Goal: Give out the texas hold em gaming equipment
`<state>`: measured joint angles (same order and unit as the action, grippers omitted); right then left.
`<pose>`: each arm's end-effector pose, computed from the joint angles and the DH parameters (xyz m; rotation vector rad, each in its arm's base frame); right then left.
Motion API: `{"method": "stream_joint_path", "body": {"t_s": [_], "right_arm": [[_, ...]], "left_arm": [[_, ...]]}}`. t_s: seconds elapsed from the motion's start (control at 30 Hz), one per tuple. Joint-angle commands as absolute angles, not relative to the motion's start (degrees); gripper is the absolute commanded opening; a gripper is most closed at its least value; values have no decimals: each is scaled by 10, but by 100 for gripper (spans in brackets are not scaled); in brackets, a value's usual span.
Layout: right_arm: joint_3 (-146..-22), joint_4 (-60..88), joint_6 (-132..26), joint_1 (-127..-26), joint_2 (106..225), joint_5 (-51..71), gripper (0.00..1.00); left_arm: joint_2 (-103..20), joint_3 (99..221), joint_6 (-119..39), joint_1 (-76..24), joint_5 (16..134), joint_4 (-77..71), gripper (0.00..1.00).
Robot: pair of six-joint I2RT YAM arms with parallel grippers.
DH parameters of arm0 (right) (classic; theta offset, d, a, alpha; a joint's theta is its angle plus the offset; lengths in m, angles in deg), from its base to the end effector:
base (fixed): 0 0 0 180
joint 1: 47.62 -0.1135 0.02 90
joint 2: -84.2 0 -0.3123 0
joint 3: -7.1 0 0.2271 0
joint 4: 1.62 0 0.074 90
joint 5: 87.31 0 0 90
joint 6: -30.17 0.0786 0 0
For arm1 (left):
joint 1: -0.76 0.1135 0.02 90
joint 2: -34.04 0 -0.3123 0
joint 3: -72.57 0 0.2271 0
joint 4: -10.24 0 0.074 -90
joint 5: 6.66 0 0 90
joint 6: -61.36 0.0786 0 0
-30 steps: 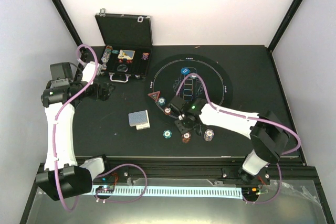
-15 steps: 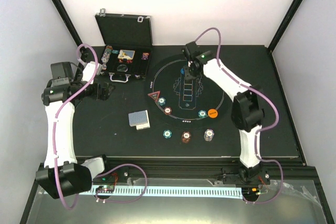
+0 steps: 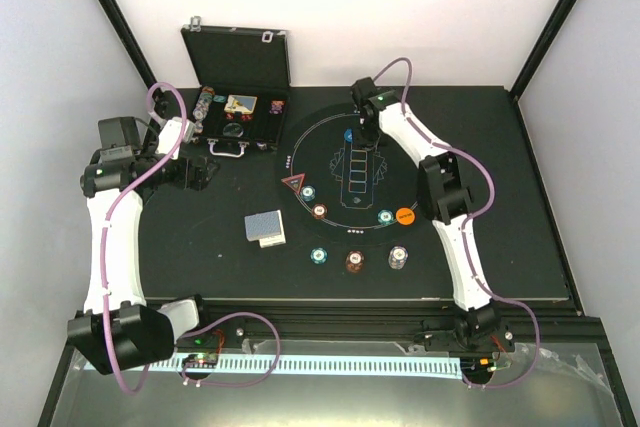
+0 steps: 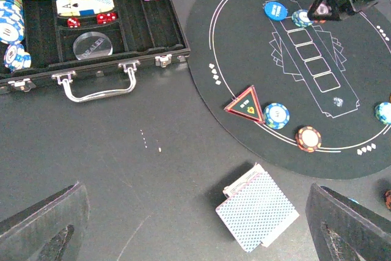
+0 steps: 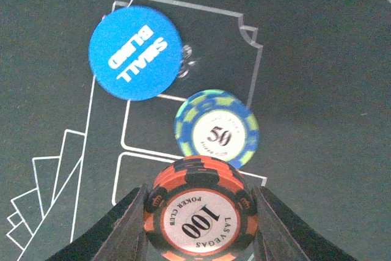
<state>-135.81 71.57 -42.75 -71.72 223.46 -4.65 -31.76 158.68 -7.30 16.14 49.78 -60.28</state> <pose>0.4937 0.2099 0.1894 -0.1372 2.7598 0.0095 0.1988 0.0096 0.3700 0.3675 2.2670 -0.3931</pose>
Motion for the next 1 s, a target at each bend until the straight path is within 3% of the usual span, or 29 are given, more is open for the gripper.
{"method": "stream_joint_path", "body": {"t_s": [0.0,0.67,0.83,0.97], "right_arm": [[-1344,698,-415,-731,2236,-3,18],[-1399,683,-399,-741,2311,17,18],[-1412,685,-398,-748,2314,9,26],[-1411,691,-402,-752,2305,2,43]], "left_arm": [[-327,1594,-67,165,496,-600,99],[-333,1596,-61,165,505,-602,99],[-331,1597,-60,165,506,-604,99],[-329,1597,-59,165,506,-605,99]]}}
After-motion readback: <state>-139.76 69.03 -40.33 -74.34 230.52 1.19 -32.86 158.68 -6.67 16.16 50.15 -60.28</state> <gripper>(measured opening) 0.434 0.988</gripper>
